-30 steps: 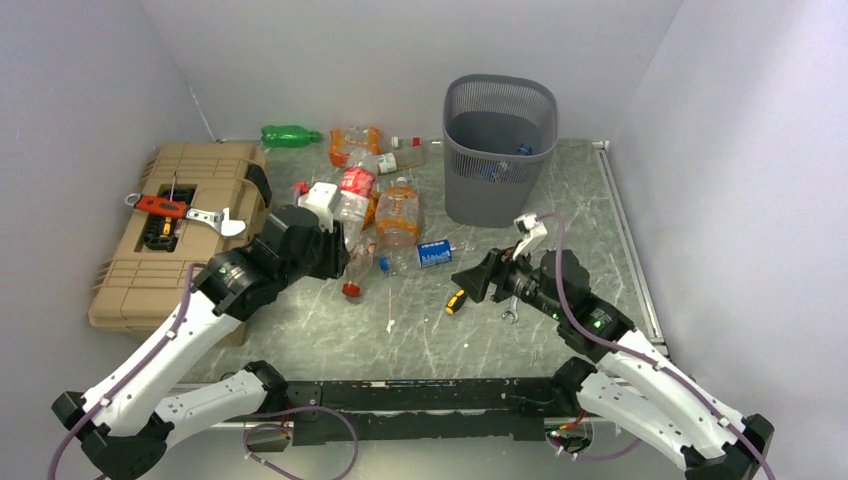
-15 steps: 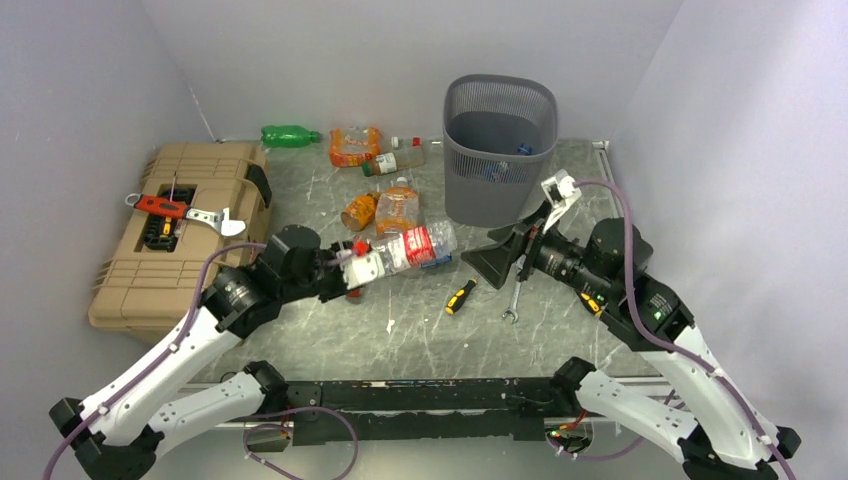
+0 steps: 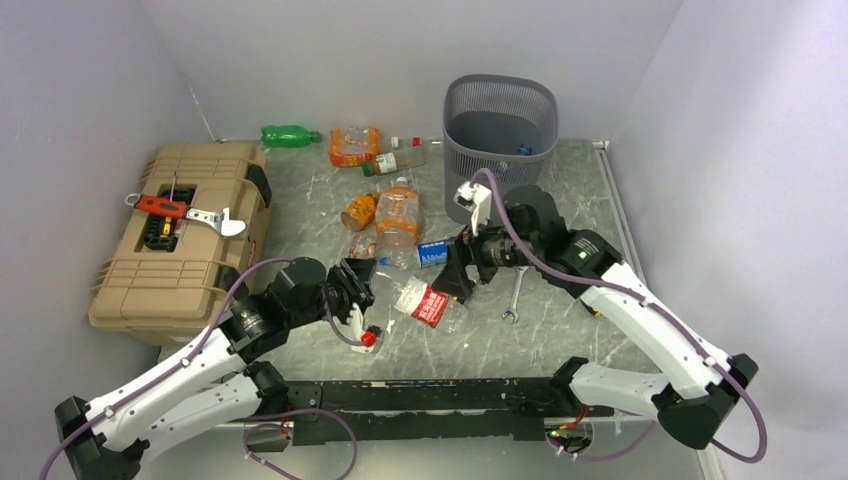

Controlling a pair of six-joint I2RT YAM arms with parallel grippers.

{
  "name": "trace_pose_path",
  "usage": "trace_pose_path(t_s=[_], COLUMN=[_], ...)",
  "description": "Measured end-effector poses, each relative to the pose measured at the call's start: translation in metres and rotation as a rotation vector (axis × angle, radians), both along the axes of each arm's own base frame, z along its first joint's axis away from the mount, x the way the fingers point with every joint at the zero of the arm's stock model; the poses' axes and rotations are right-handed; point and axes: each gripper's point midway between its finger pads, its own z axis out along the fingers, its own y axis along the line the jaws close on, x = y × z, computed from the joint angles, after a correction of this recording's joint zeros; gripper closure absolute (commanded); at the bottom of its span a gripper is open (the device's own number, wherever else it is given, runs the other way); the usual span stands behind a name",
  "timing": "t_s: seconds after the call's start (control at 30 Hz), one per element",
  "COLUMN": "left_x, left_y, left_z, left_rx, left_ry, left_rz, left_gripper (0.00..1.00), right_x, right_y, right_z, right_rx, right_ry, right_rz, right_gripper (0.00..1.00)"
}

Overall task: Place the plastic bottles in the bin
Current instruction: Pick up the plastic bottle at the center of the board, then place the plastic bottle in the trash bin.

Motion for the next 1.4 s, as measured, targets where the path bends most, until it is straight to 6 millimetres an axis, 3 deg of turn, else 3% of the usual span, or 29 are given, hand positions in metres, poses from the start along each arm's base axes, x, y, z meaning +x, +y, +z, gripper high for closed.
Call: trace_pose_path(t_s=[0.23, 0.5, 0.57, 0.7, 0.77, 0.8, 0.83, 0.87, 0.9, 1.13, 1.3, 1.4], left_x=[-0.002, 0.0, 0.001, 0.001, 0.001, 0.001, 0.001, 0.001, 0.001, 0.003, -0.003, -0.013], left_y=[-0.018, -0.02, -0.021, -0.022, -0.022, -0.022, -0.021, -0.021, -0.021, -0.018, -0.004, -0.009], left_z=[0.01, 0.018, 0.024, 0.029, 0.029, 0.029, 0.028, 0.028, 0.028, 0.043, 0.081, 0.112], left_rx=[0.055, 0.084, 0.078, 0.067, 0.064, 0.065, 0.067, 0.064, 0.047, -0.18, -0.579, -0.876], left_ry=[-0.142, -0.195, -0.205, -0.215, -0.212, -0.211, -0.207, -0.203, -0.189, 0.0, 0.297, 0.543], left_rz=[-0.1, -0.125, -0.125, -0.125, -0.123, -0.122, -0.122, -0.12, -0.108, 0.046, 0.273, 0.343], left_gripper=[1.0, 1.0, 1.0, 1.0, 0.87, 0.72, 0.36, 0.06, 0.01, 0.01, 0.01, 0.0], right_x=[-0.002, -0.026, -0.028, -0.031, -0.032, -0.033, -0.034, -0.034, -0.035, -0.022, -0.014, -0.007], right_y=[0.022, 0.04, 0.041, 0.043, 0.044, 0.045, 0.046, 0.046, 0.047, 0.029, 0.0, -0.006], right_z=[-0.031, -0.072, -0.079, -0.091, -0.098, -0.099, -0.1, -0.1, -0.099, -0.086, -0.073, -0.066], right_rx=[-0.041, -0.089, -0.098, -0.105, -0.103, -0.098, -0.09, -0.085, -0.078, -0.016, 0.109, 0.199], right_ry=[0.109, 0.214, 0.226, 0.243, 0.252, 0.257, 0.26, 0.256, 0.251, 0.106, -0.073, -0.145], right_rz=[0.073, 0.165, 0.167, 0.16, 0.152, 0.15, 0.147, 0.148, 0.145, 0.019, -0.128, -0.192], right_gripper=[0.1, 0.11, 0.14, 0.37, 0.49, 0.54, 0.56, 0.58, 0.59, 0.6, 0.59, 0.59])
